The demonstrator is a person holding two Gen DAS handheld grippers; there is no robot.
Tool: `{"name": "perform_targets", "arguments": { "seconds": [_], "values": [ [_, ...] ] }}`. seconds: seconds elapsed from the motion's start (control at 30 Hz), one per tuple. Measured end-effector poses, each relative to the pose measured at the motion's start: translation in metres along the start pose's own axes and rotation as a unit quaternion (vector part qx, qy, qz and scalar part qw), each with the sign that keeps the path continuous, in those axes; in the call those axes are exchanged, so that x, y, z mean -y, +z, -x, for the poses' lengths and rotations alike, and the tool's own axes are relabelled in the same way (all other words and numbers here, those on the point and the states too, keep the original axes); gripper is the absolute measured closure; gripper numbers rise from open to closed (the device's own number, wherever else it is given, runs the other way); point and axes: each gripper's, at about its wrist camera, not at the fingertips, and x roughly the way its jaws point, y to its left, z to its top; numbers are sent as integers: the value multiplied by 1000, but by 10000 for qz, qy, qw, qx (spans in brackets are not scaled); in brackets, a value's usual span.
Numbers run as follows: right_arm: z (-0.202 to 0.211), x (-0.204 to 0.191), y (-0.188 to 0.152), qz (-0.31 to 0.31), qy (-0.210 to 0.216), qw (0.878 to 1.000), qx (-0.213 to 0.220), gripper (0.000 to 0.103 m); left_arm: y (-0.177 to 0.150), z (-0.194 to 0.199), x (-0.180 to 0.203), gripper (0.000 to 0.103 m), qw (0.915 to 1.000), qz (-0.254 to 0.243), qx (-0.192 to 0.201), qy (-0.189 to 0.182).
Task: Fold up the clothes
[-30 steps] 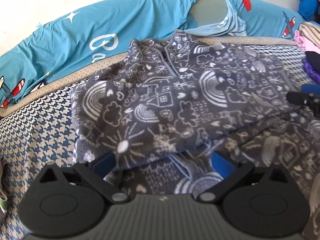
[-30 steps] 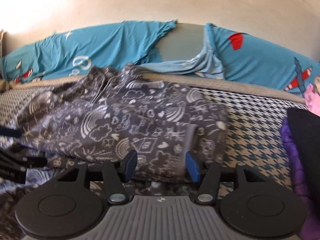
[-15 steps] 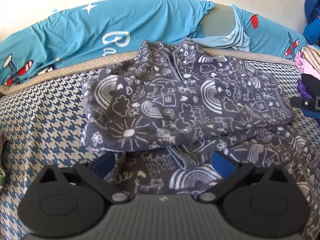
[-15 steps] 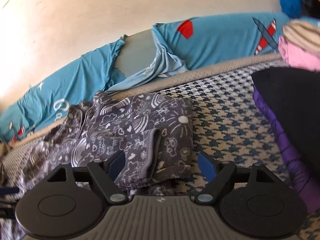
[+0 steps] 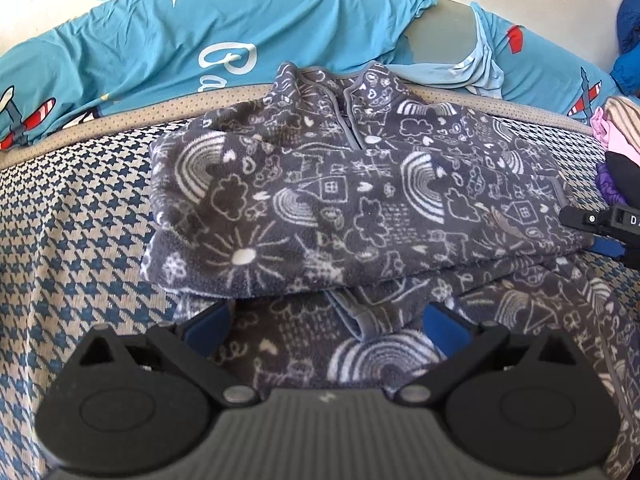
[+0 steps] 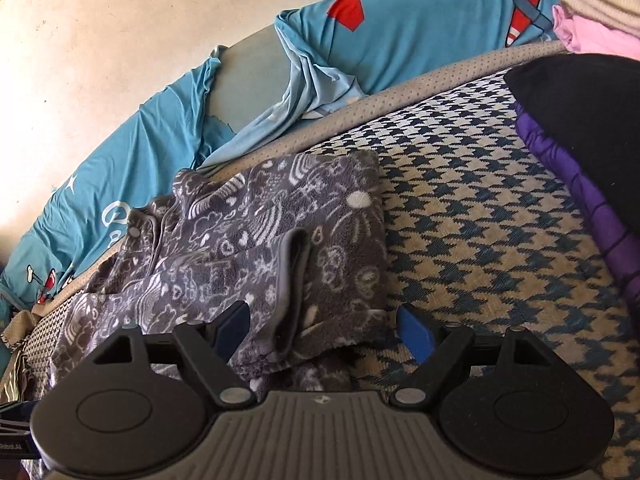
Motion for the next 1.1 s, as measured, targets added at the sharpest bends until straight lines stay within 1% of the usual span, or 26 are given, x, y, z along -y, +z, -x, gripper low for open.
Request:
{"name": "perform_targets", "arguments": {
  "seconds": [0.23, 0.3, 0.33, 0.37, 0.5, 0.57, 0.6, 0.67, 0.8, 0.97, 1.0, 1.03, 1.07, 1.1],
  "values": [
    [-9, -3, -2, 36, 107, 9998, 173, 25, 1, -6, 2, 0, 10000, 27, -79, -46],
    [-11, -4, -3, 5, 112, 9996, 246, 32, 2, -7, 2, 0, 9999, 54, -112, -69],
    [-12, -4, -3, -15, 108, 9996, 277, 38, 2, -8, 1, 0, 9999, 72, -127, -80],
    [-13, -3, -3, -34, 115, 9995, 303, 41, 2, -9, 1, 0, 9998, 93, -141, -91],
    [-16, -2, 0, -158, 250, 9990, 342, 47, 3, -12, -1, 0, 9995, 194, -194, -155],
    [-15, -1, 1, -212, 346, 9985, 354, 54, 3, -13, -2, 0, 9992, 254, -214, -199],
    [-15, -1, 2, -233, 391, 9983, 369, 54, 3, -14, -3, 0, 9992, 274, -222, -209],
    [-16, -2, 2, -256, 353, 9984, 360, 55, 3, -15, -4, 0, 9990, 301, -235, -219],
    [-20, -1, 0, -476, 298, 9975, 418, 50, 3, -17, -4, 0, 9990, 316, -239, -229],
    [-24, -7, -2, -311, 231, 9981, 482, 45, 3, -18, -5, 0, 9989, 308, -254, -233],
    [-24, -9, -2, -269, 195, 9983, 484, 47, 3, -18, -5, 0, 9989, 305, -253, -234],
    [-25, -10, -2, -235, 202, 9984, 482, 53, 3, -18, -5, 0, 9989, 306, -250, -233],
    [-25, -11, -2, -201, 210, 9984, 480, 61, 3, -17, -5, 0, 9990, 309, -246, -231],
    [-26, -12, -1, -167, 218, 9985, 478, 65, 3, -16, -6, 0, 9990, 312, -241, -229]
  ]
}}
